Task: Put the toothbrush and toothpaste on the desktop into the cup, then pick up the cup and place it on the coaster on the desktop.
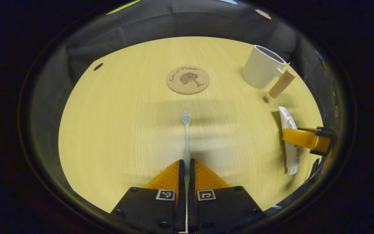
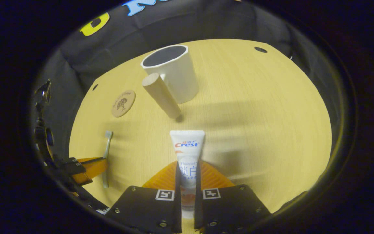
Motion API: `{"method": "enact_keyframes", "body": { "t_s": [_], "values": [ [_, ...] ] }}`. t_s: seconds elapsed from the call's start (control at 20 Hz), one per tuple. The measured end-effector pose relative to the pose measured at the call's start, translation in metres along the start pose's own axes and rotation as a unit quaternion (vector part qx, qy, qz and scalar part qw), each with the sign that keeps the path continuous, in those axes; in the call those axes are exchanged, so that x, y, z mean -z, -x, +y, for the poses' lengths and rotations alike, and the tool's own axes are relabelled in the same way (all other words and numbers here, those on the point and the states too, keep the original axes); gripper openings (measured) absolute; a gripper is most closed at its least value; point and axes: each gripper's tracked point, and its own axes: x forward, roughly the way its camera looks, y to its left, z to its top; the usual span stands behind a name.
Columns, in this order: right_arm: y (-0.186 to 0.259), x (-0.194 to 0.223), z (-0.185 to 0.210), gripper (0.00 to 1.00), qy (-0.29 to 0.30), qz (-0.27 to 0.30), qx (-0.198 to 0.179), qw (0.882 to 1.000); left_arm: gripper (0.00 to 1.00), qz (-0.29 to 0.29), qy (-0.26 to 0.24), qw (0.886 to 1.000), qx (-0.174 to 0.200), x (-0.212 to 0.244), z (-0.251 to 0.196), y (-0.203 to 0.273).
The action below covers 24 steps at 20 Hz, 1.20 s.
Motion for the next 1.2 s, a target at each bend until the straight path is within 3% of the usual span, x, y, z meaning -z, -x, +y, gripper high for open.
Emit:
{"method": "enact_keyframes", "body": {
  "t_s": [0.35, 0.65, 1.0, 1.2],
  "values": [
    [0.024, -0.014, 0.003, 0.17, -0.002, -0.059, -0.035, 0.998, 0.11, -0.045, 0.029, 0.998, 0.015, -0.011, -0.005, 0.013],
    [0.062, -0.031, 0.022, 0.17, 0.019, -0.129, -0.069, 0.989, 0.11, -0.125, 0.03, 0.991, 0.023, -0.039, -0.01, 0.048],
    [0.107, -0.076, 0.047, 0.17, 0.058, -0.236, -0.092, 0.966, 0.1, -0.22, 0.039, 0.974, 0.028, -0.08, -0.015, 0.087],
    [0.121, -0.102, 0.058, 0.16, 0.062, -0.274, -0.105, 0.954, 0.1, -0.247, 0.037, 0.968, 0.025, -0.097, -0.016, 0.101]
  ]
}}
